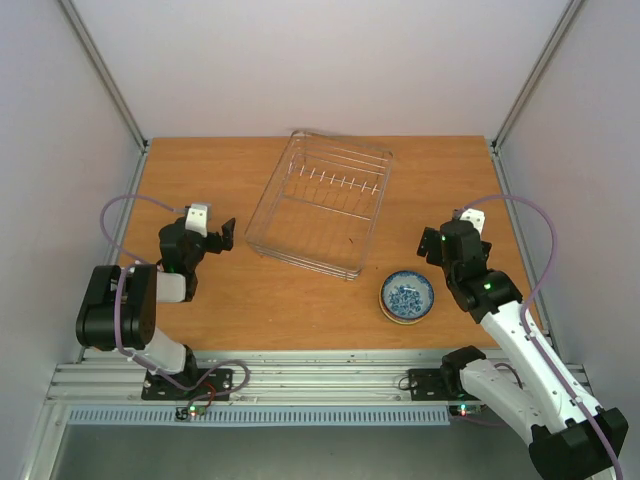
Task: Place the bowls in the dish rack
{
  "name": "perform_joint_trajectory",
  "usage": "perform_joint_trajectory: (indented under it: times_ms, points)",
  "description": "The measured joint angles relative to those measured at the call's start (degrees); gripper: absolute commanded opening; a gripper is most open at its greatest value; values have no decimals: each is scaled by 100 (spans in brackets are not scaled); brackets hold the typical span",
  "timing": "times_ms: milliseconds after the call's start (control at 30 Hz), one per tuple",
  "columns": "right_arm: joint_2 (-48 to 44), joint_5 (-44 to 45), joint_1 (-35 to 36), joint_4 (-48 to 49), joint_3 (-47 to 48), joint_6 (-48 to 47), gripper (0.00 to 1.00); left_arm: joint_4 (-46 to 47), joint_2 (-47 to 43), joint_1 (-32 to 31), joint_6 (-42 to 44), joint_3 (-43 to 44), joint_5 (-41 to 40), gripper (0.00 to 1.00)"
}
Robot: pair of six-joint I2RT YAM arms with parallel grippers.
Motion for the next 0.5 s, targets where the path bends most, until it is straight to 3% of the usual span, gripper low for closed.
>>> perform_joint_trajectory:
  times_ms: [367,400,500]
  points:
    - [-57,92,0,-302,31,321,99,0,0,0,0,0,0,99]
    - [-127,44,0,-302,31,330,94,0,0,0,0,0,0,99]
    - [-328,-304,0,-313,35,264,65,0,0,0,0,0,0,99]
